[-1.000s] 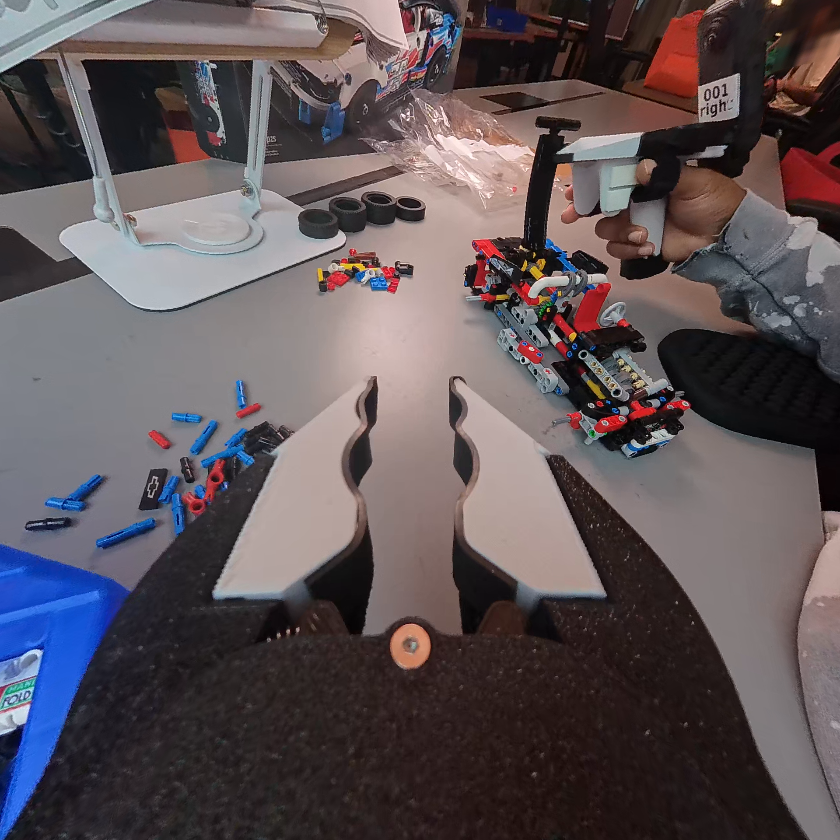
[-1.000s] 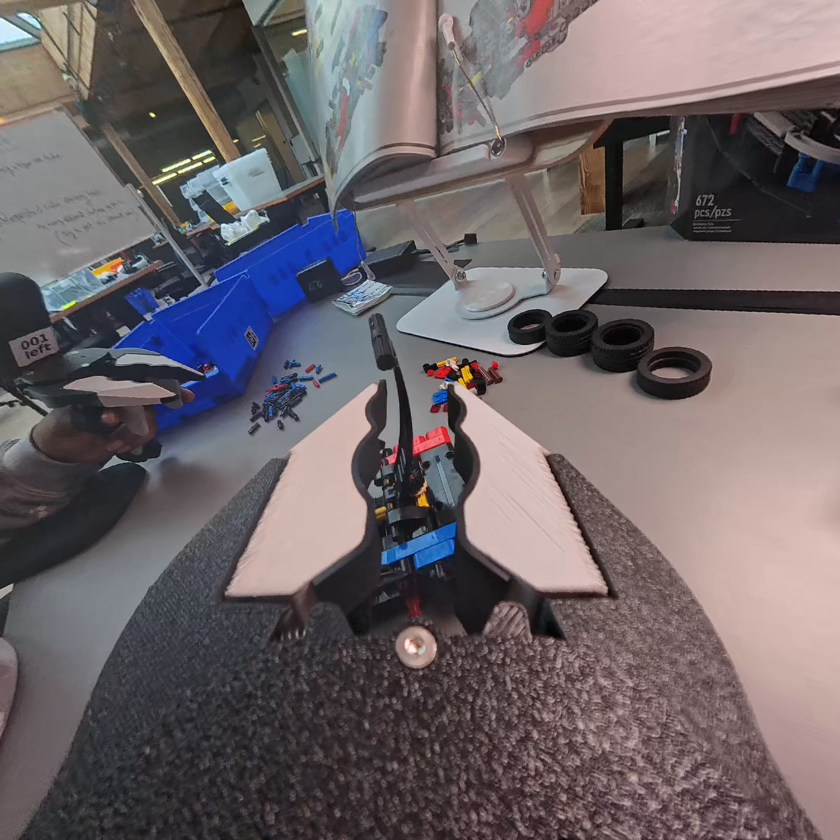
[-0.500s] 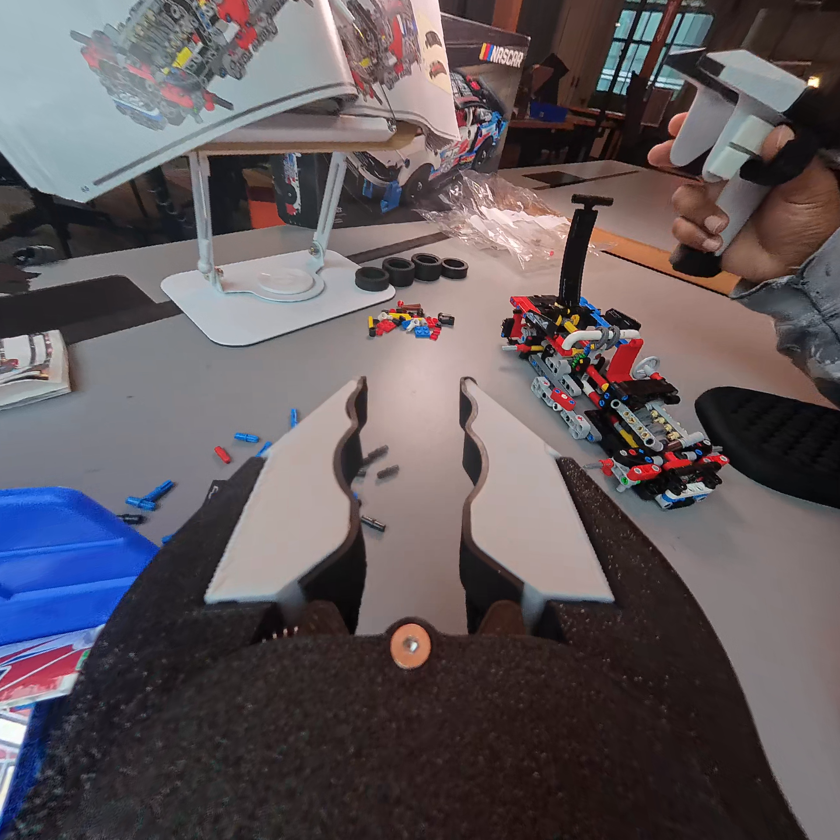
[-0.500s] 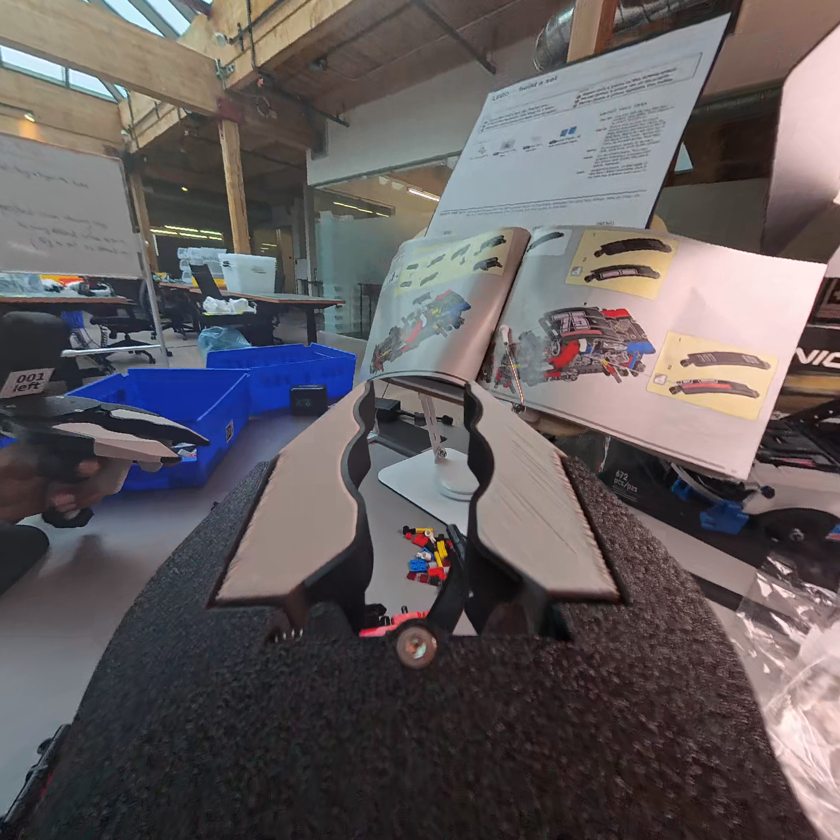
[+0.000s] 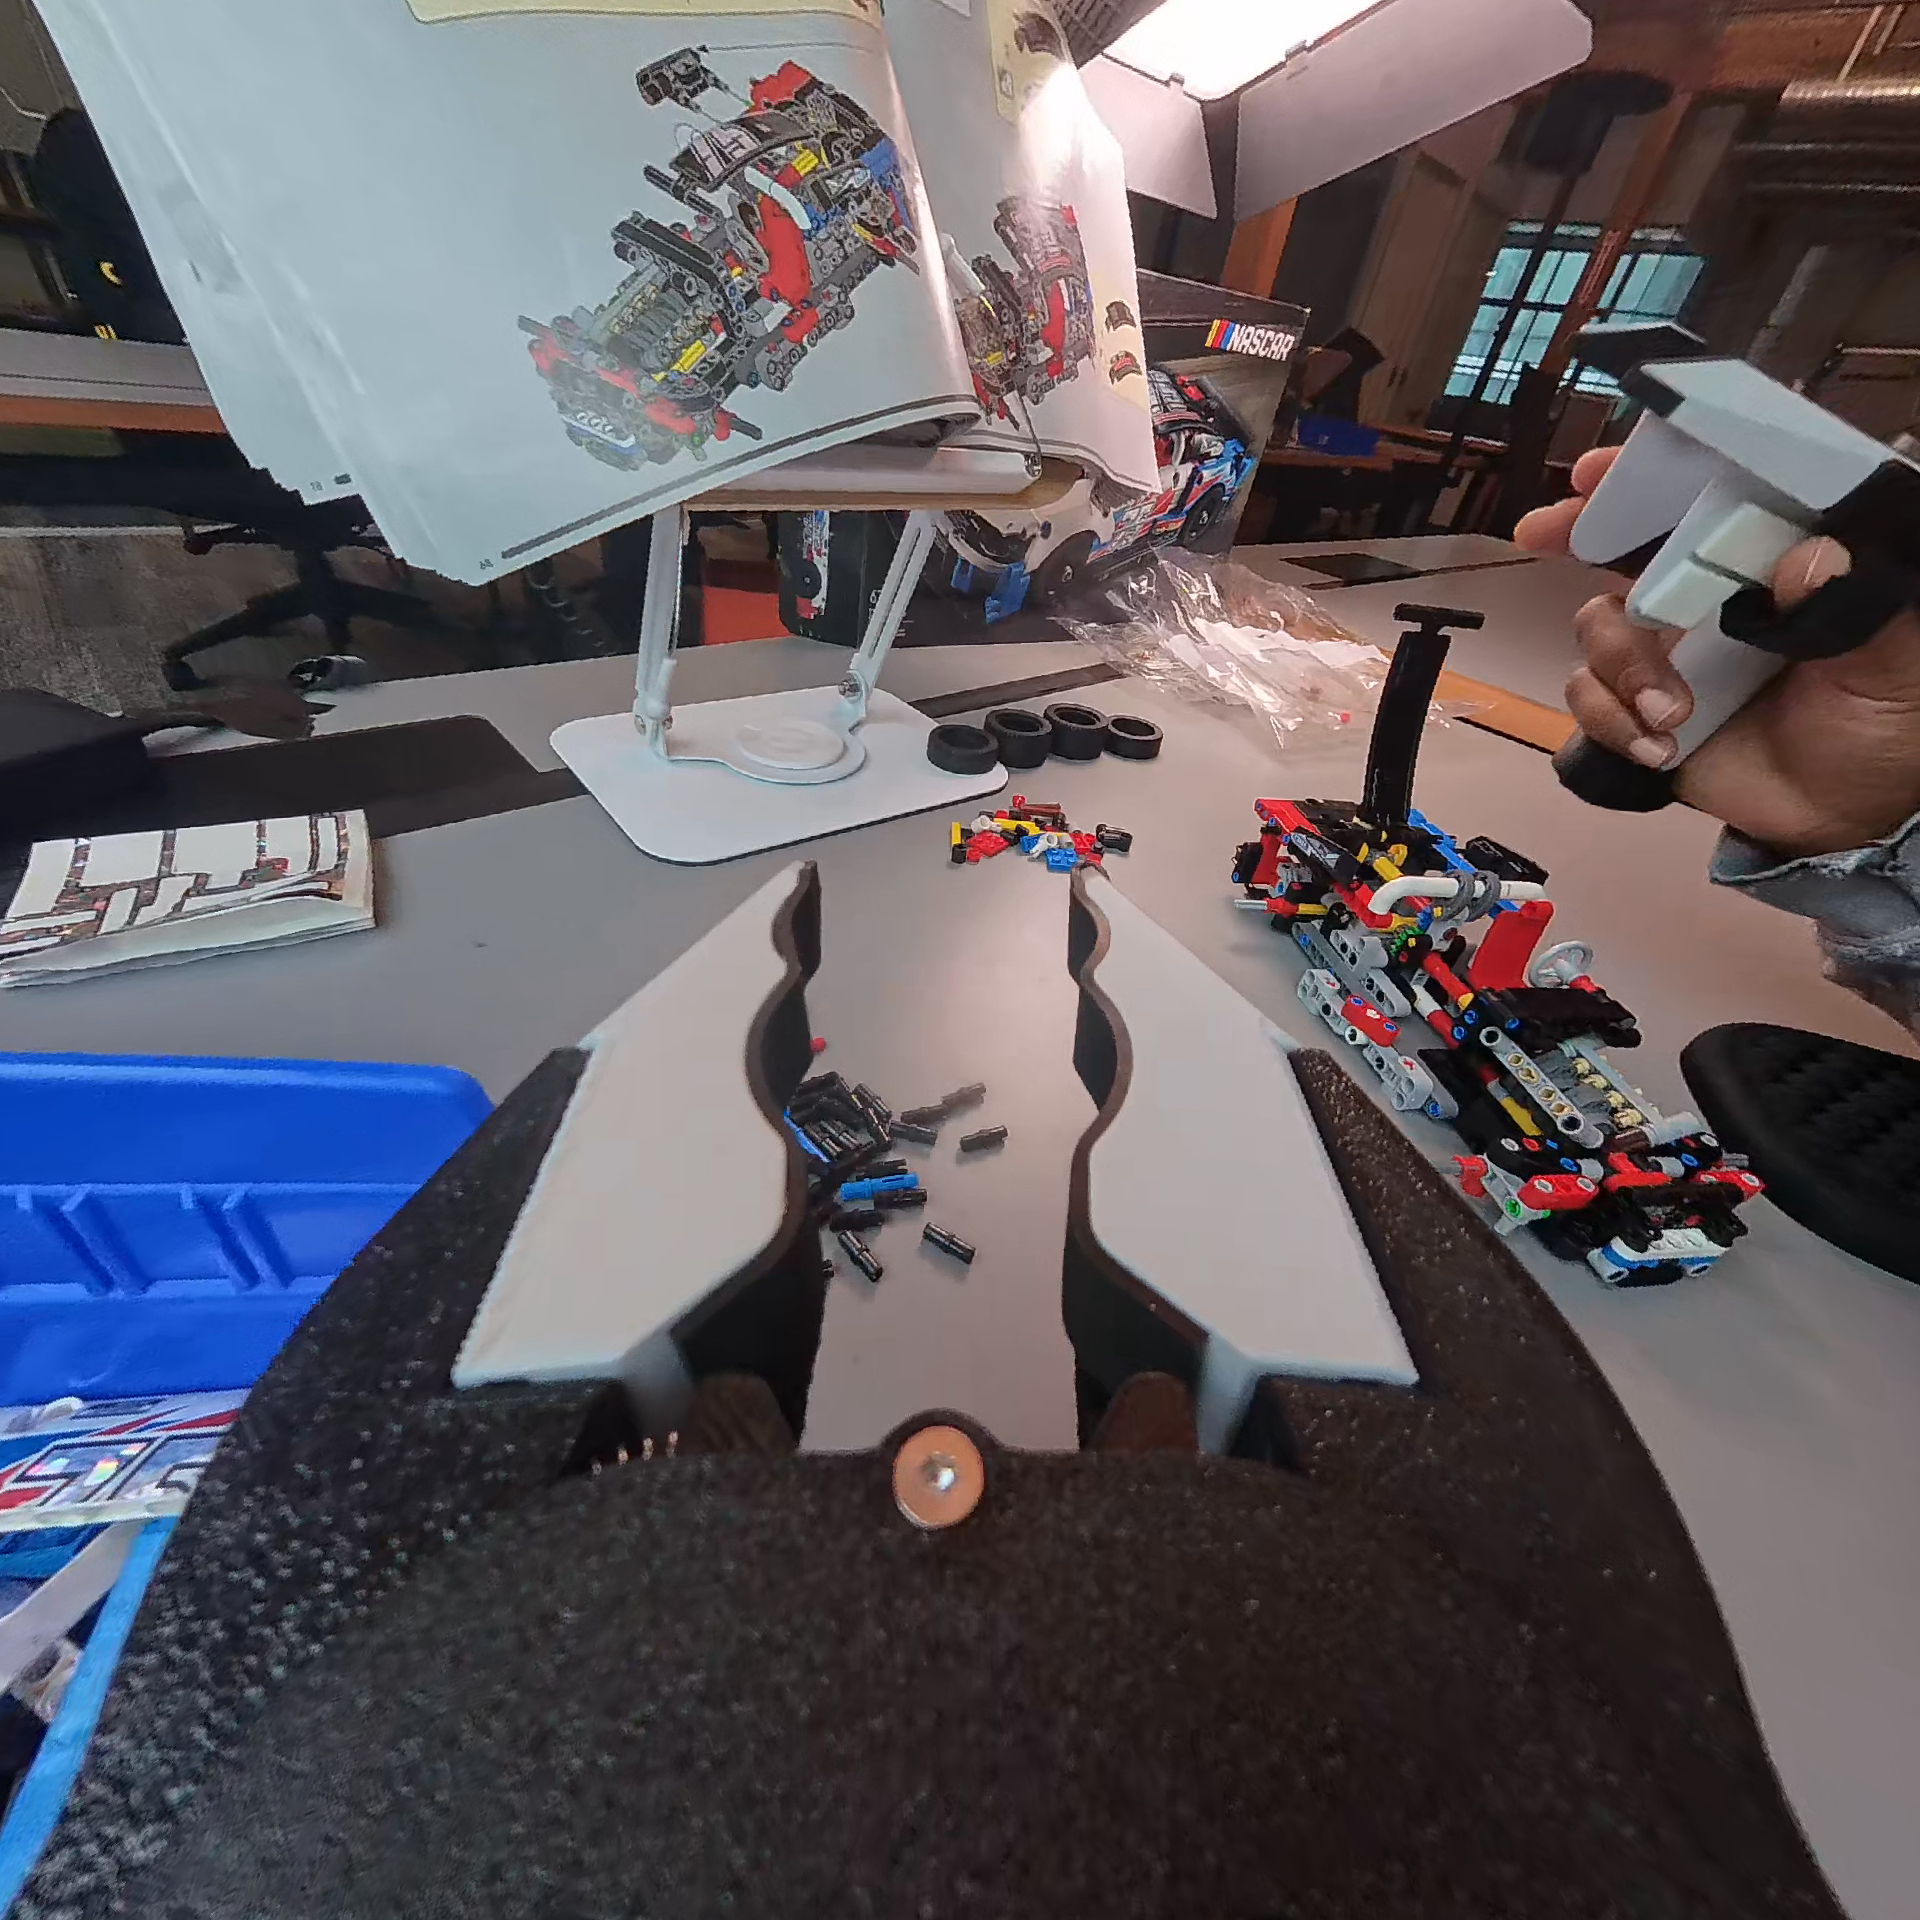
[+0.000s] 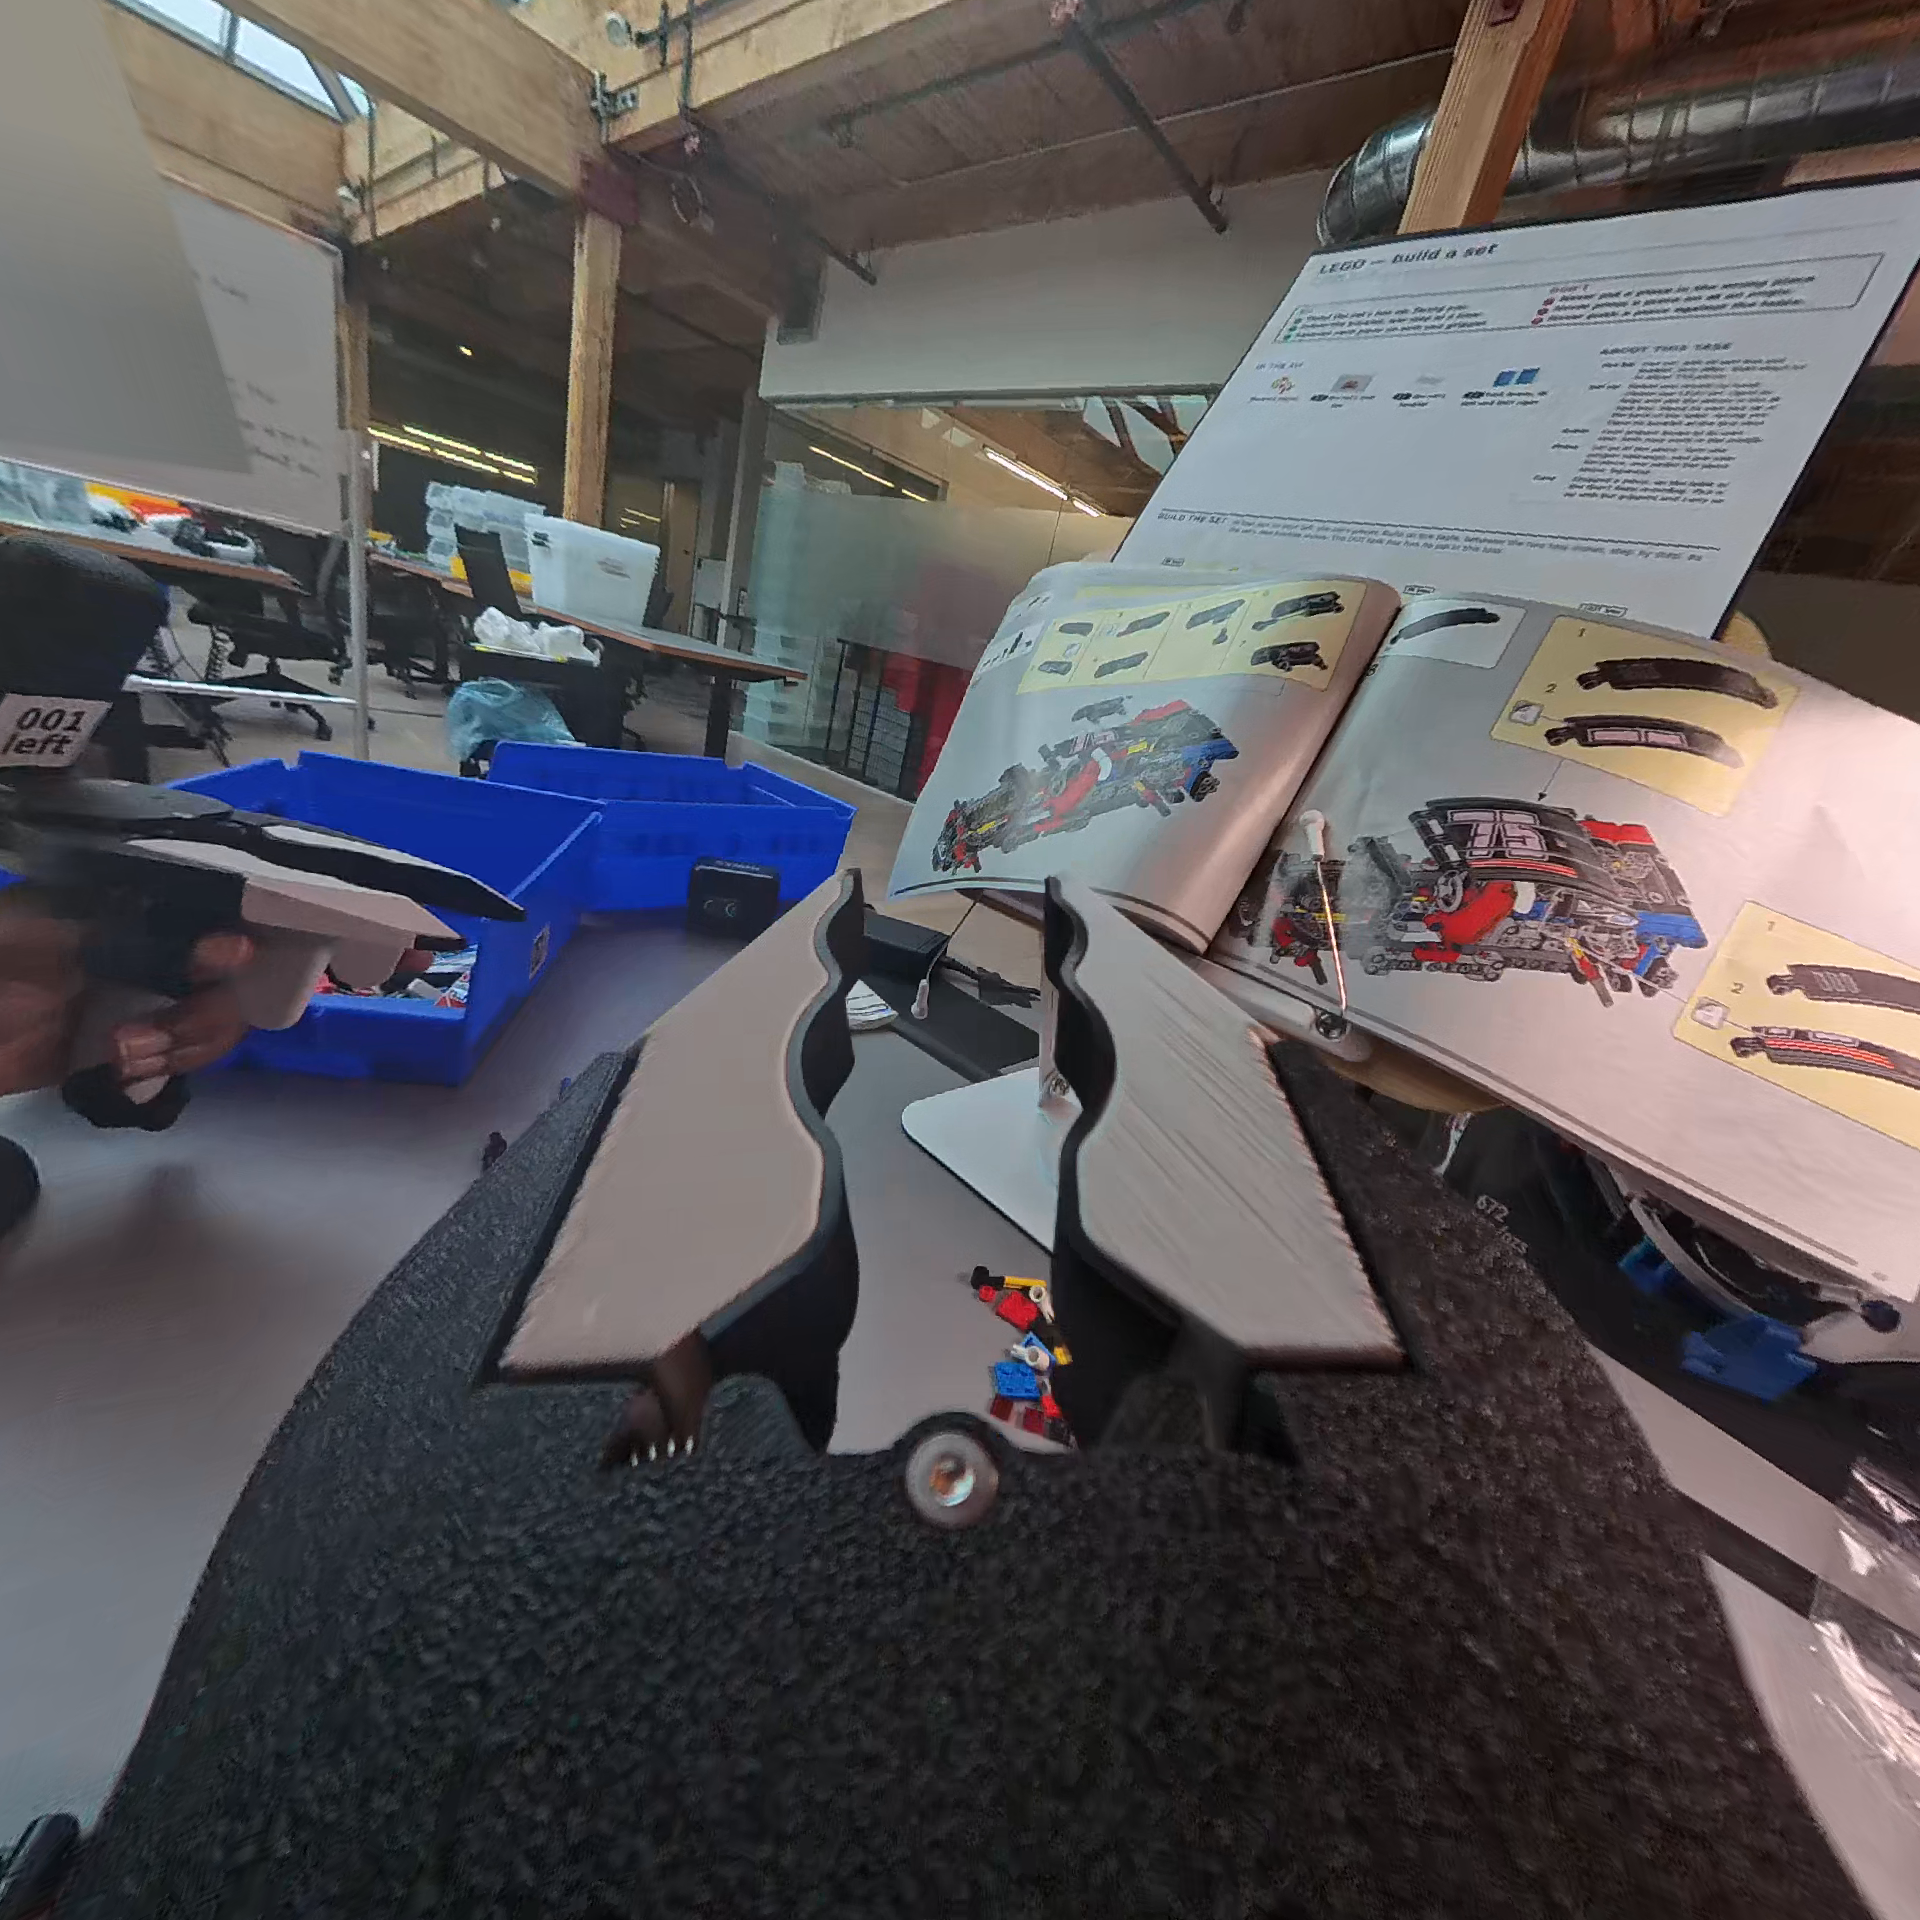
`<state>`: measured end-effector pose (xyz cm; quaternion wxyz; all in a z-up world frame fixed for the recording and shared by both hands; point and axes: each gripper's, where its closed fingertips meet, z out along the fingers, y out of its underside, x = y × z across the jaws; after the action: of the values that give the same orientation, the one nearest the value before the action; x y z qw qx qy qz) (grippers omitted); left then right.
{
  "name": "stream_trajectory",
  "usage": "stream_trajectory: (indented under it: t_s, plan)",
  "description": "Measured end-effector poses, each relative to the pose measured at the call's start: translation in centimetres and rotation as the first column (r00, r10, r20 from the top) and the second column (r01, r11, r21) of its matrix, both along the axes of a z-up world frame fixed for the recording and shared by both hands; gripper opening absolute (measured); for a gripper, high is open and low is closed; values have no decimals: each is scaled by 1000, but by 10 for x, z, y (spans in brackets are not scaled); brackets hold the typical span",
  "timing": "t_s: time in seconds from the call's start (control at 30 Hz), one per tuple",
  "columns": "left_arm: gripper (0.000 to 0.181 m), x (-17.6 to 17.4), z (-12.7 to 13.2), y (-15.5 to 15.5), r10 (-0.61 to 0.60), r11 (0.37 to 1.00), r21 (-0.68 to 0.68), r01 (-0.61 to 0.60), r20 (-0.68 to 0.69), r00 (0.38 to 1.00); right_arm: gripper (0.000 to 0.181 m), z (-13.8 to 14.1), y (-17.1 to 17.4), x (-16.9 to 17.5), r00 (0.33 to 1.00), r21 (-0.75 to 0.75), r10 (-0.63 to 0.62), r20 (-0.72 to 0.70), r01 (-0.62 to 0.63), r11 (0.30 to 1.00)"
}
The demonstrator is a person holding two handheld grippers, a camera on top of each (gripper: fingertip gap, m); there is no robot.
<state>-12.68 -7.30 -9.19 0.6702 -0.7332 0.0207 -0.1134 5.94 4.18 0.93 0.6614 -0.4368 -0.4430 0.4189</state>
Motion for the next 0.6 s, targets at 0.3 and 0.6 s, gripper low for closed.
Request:
stream_trajectory:
  t_s: [0.3, 0.6]
  plan:
    - [46, 6, -5, 3, -8, 1000, -5, 7, -25, 1000, 34, -21, -7, -8, 999, -19, 29, 45, -28, 999]
    - [46, 2, -8, 4, 17, 1000, -9, -17, -44, 999, 34, -43, -9, -18, 994, -59, 53, 96, -47, 997]
